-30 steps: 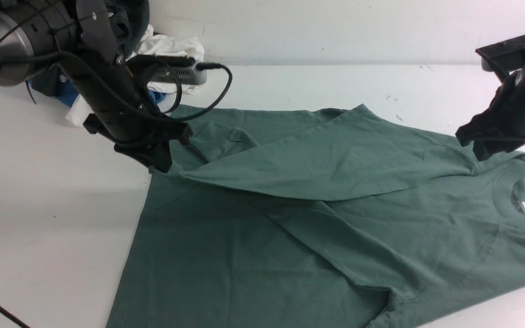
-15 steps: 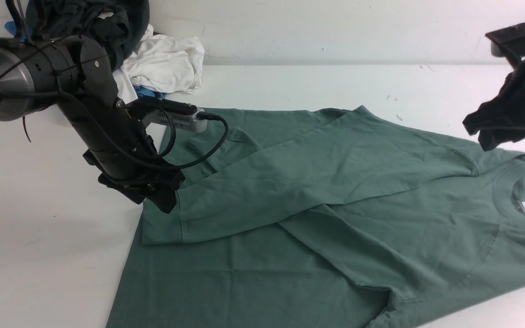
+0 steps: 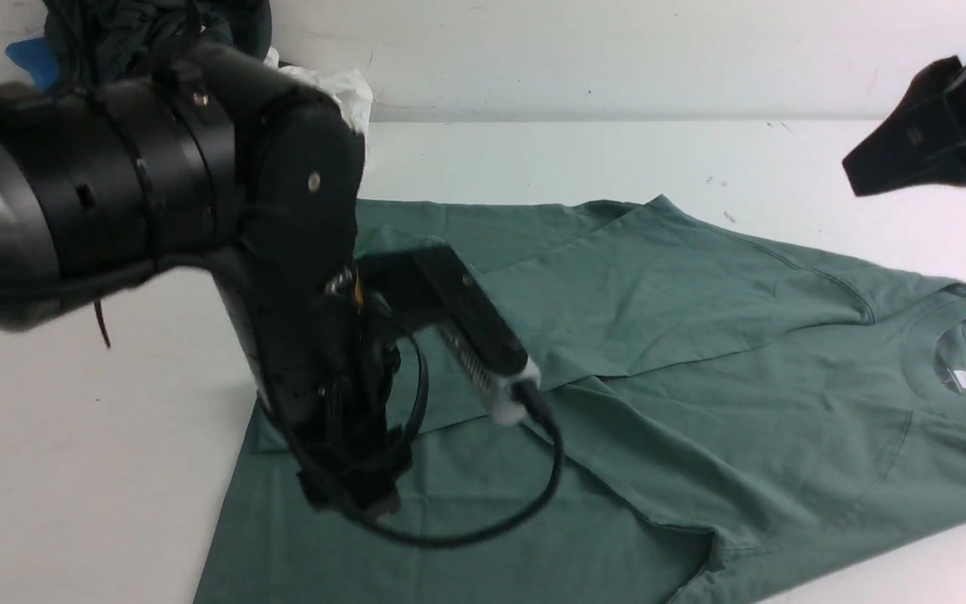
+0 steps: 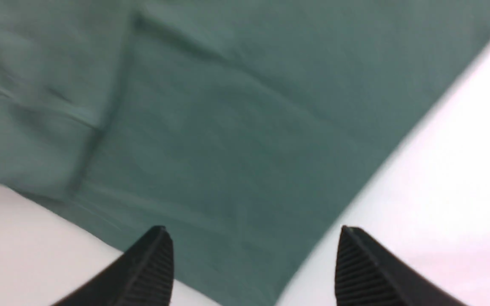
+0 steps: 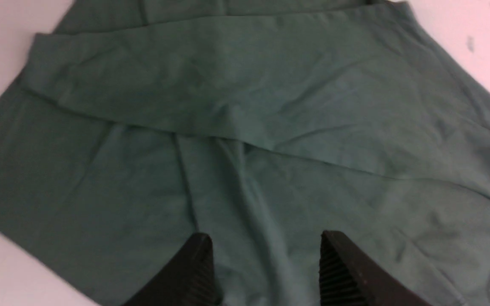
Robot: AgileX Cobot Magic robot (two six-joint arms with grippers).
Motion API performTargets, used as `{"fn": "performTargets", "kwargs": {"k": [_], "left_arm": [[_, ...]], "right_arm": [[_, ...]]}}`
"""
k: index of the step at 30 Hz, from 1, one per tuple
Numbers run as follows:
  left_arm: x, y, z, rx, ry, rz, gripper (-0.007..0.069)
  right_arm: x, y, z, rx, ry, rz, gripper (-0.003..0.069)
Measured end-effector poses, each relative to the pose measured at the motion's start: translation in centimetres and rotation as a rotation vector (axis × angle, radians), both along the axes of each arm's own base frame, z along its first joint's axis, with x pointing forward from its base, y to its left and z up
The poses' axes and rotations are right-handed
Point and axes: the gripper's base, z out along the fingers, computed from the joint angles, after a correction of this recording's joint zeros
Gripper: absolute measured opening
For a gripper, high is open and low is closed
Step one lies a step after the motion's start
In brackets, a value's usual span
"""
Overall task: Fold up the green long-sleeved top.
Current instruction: Use both arms simultaneously to clamp the lower edge of the clothing fabric
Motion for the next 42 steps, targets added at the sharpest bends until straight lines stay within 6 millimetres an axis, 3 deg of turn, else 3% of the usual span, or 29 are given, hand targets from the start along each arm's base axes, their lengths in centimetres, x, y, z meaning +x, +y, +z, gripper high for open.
{"fn": "performTargets", "kwargs": {"k": [4,8,11,16,21,29,33,40,42], "left_arm": [[-1.9,1.7,-3.2,0.105,0.089,-0.049,0.0467],[-3.4,3.0,-5.6,0.177,0.160,-0.110,0.0467],[-4.2,3.6,-7.4,0.180,0.163,-0.181,0.0467],[-5.1,4.6,-10.1,0.186,0.110,-0.290,0.0465],[-5.0,5.9,-11.6,0.197,0.038,-0.320,0.0465],[-3.6,7.3,-11.6,0.134,-0.012,-0.198,0.0465],[-3.6,7.1,-11.8,0.123,0.003,-0.244,0.0437],[-3.9,7.1,-11.6,0.120,0.045,-0.308,0.0062],[-4.1,7.2,-11.4,0.121,0.049,-0.296,0.0022]], "right_arm": [[-4.3,2.3,-0.8,-0.014,0.013,0.135,0.0325],[-7.6,3.3,-3.4,-0.052,0.085,0.194,0.0325],[-9.8,3.2,-6.3,-0.105,0.159,0.211,0.0325],[-11.9,2.1,-9.4,-0.147,0.235,0.193,0.0325],[-13.0,1.3,-10.1,-0.146,0.239,0.172,0.0325],[-13.4,0.8,-9.9,-0.169,0.193,0.198,0.0325],[-13.2,0.5,-9.9,-0.205,0.172,0.199,0.0325],[-12.5,-0.5,-10.0,-0.366,0.079,0.243,0.0325],[-12.3,-0.8,-9.9,-0.424,0.046,0.269,0.0325]]}}
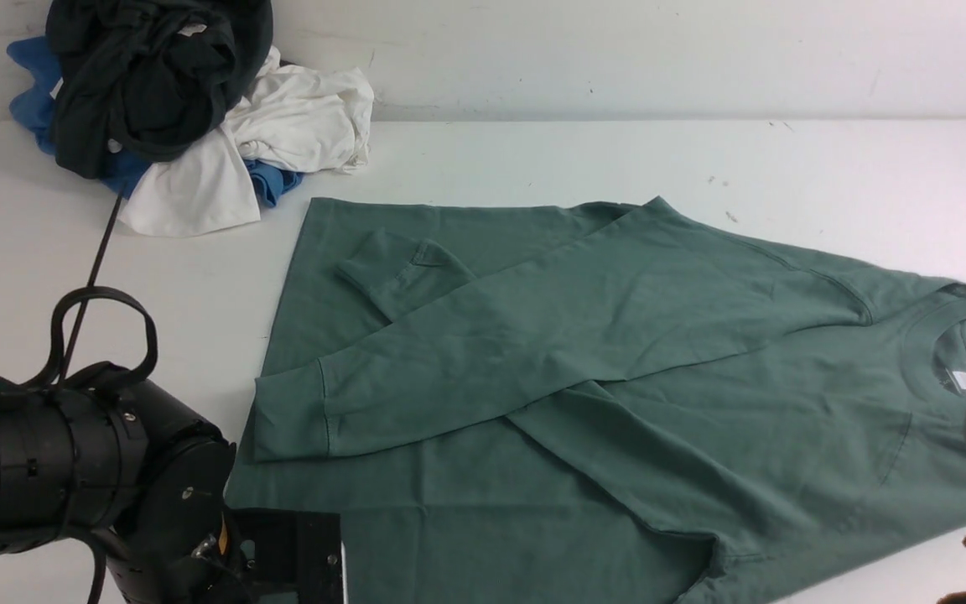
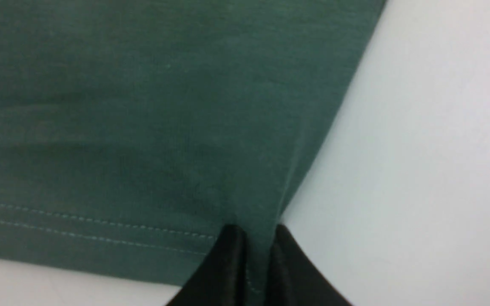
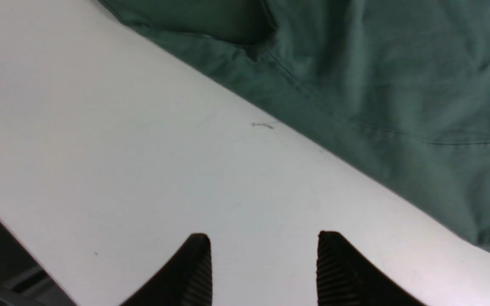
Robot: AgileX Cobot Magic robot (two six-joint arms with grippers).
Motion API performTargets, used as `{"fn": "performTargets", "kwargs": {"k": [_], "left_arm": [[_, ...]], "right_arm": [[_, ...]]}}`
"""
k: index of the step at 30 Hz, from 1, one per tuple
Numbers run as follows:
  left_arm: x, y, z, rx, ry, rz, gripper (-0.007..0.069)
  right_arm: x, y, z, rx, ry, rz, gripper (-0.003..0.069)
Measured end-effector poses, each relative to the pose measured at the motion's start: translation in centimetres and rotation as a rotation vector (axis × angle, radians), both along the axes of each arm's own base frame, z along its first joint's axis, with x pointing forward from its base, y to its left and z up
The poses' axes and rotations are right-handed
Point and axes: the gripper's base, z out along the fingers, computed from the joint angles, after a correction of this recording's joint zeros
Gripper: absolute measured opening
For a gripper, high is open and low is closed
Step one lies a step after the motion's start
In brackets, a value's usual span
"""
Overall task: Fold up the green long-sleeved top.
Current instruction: Use both arms simultaneously to clamp the lower edge of the clothing fabric
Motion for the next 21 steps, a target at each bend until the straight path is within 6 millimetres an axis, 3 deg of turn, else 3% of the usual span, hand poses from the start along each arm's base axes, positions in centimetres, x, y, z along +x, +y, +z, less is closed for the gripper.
{"fn": "performTargets", "kwargs": {"k": [5,11,15,21], "left_arm": [[-0.7,0.3,0.9,0.004,0.011,0.042,0.0003],[-1.2,0.7,2.3,-0.002,-0.017,0.046,0.0003],[-1.3,0.8,2.9,-0.015,-0.043,0.059,0.0003],[-1.3,0.8,2.9,-0.015,-0.044,0.087,0.0003]], "right_arm": [[0.4,-0.2,-0.2,-0.073,-0.024,0.059,0.0343],[2.9,1.1,-2.4,-0.179,0.056,0.092,0.0373],[6.0,1.8,-5.0,-0.206,0.099,0.080,0.0375],[8.8,1.4,-9.9,-0.193,0.181,0.153,0.0375]]}}
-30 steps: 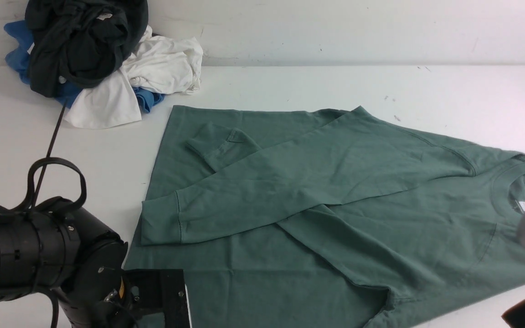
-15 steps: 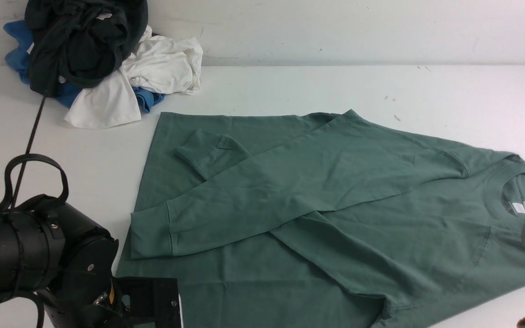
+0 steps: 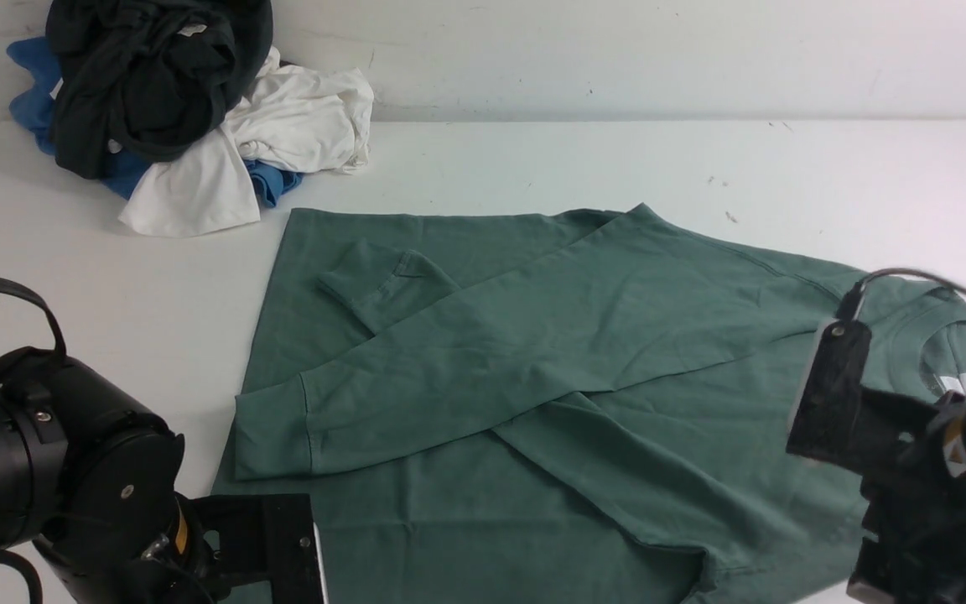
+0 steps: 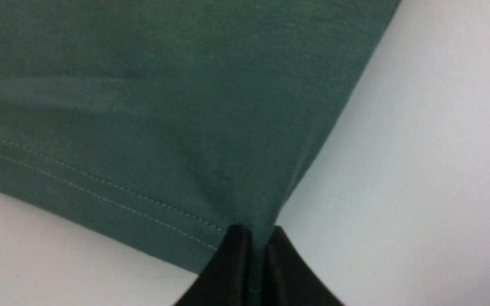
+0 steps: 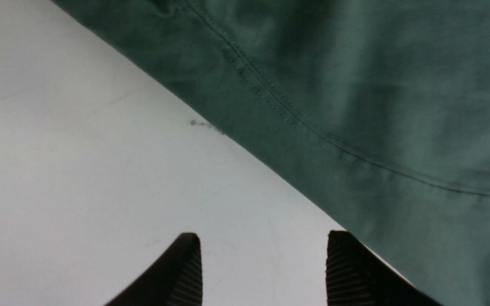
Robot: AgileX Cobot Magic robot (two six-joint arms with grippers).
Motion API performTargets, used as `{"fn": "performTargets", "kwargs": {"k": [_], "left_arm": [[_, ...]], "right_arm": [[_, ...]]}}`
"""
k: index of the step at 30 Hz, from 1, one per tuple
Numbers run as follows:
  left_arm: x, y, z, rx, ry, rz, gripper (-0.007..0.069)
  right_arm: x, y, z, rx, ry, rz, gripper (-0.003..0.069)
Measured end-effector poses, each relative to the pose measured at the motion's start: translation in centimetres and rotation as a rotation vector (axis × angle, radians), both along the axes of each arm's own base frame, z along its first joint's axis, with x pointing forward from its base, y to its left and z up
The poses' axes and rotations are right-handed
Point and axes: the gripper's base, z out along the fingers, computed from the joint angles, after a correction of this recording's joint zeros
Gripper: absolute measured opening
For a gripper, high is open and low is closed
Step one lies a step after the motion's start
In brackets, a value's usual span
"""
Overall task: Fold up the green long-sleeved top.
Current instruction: Use both arms simultaneously to clamp the lower edge of the clothing fabric, then use both arms to drag the lower edge of the fabric forward and fold it over the upper edge
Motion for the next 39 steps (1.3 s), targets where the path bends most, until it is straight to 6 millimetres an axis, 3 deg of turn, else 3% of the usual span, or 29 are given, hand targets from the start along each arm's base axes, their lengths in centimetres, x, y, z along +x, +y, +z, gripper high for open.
{"fn": "performTargets", "kwargs": {"k": [5,12,19,25,30,35,38,39], "left_arm": [[0.0,0.0,0.0,-0.001,-0.002,0.001,0.0003],[0.0,0.0,0.0,0.000,-0.003,0.000,0.0003],[0.0,0.0,0.0,0.000,-0.004,-0.001,0.0003],[0.1,0.1,0.0,0.008,-0.012,-0.010,0.0003],[0.1,0.4,0.6,0.025,-0.054,-0.017,0.0003],[0.8,0.7,2.6,0.042,-0.152,-0.006,0.0006],[2.0,0.7,4.7,0.078,-0.223,-0.016,0.0014],[2.2,0.7,5.0,0.080,-0.235,-0.019,0.0014]], "right_arm": [[1.2,-0.8,-3.3,-0.015,0.016,0.097,0.0375],[3.1,-1.8,-6.2,-0.065,0.025,0.158,0.0363],[3.8,-1.8,-6.6,-0.088,0.002,0.194,0.0293],[3.9,-1.8,-6.6,-0.087,-0.015,0.195,0.0060],[3.5,-2.0,-5.5,-0.090,-0.042,0.198,0.0007],[3.9,-2.2,-2.2,-0.089,-0.114,0.185,0.0007],[5.6,-2.3,1.2,-0.058,-0.163,0.128,0.0007],[5.7,-2.4,1.4,-0.055,-0.165,0.125,0.0007]]}}
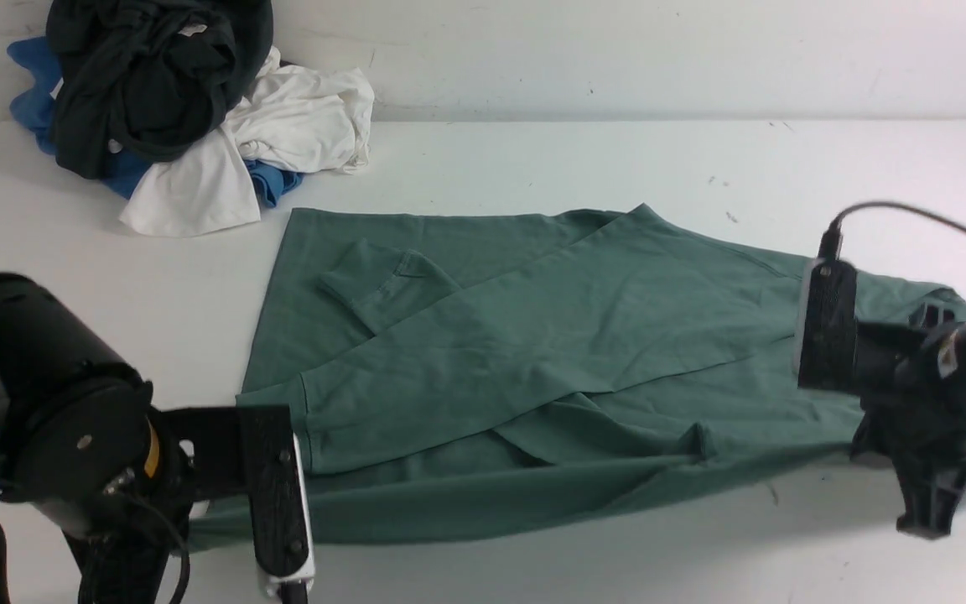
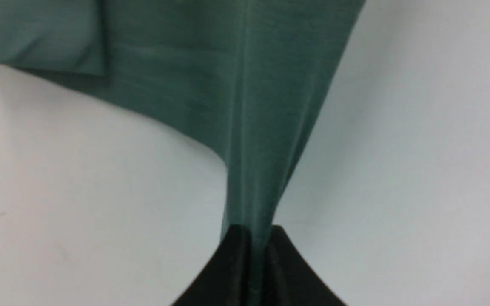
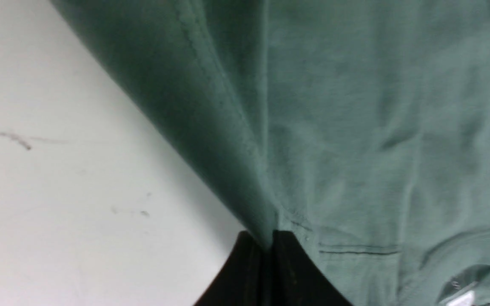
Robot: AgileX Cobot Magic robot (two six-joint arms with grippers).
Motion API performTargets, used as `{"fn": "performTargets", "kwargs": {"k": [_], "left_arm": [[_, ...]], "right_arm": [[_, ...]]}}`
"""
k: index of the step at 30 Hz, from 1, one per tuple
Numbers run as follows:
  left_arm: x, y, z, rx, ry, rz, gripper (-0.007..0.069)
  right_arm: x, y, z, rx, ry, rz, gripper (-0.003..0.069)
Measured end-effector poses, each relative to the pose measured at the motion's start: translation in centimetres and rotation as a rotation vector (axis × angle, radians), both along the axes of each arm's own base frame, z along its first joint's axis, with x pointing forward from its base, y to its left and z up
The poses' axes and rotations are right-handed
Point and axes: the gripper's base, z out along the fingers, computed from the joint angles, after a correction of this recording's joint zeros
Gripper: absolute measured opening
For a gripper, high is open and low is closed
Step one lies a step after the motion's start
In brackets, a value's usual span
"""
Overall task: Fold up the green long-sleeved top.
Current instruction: Use both arms to drag the lower edge of the fabric forward and fold it over the upper edge
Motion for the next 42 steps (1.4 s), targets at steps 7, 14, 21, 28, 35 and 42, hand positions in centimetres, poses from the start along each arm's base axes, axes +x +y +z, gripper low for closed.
{"fn": "performTargets", "kwargs": {"k": [7,14,21,28,35,42], "left_arm": [[3.7,0.6,5.4,-0.059,-0.219,0.043,0.0016],[7.9,1.7,8.9,-0.094,-0.352,0.071,0.0016],[11.7,1.2,8.7,-0.071,-0.348,0.055,0.0016],[16.1,0.8,8.3,-0.060,-0.373,0.057,0.0016],[20.8,1.6,7.5,-0.095,-0.431,0.101,0.0016],[25.0,1.3,3.4,-0.119,-0.405,0.120,0.0016]], "right_arm": [[2.6,-0.8,5.8,0.094,-0.091,-0.010,0.0007],[5.1,-1.2,8.6,0.160,-0.148,-0.014,0.0006],[8.4,-0.9,7.6,0.153,-0.077,-0.014,0.0006],[12.1,-0.7,6.3,0.125,-0.057,-0.012,0.0006],[16.2,-1.5,5.8,0.174,-0.086,-0.055,0.0006],[20.0,-2.2,2.6,0.226,-0.056,-0.096,0.0006]]}}
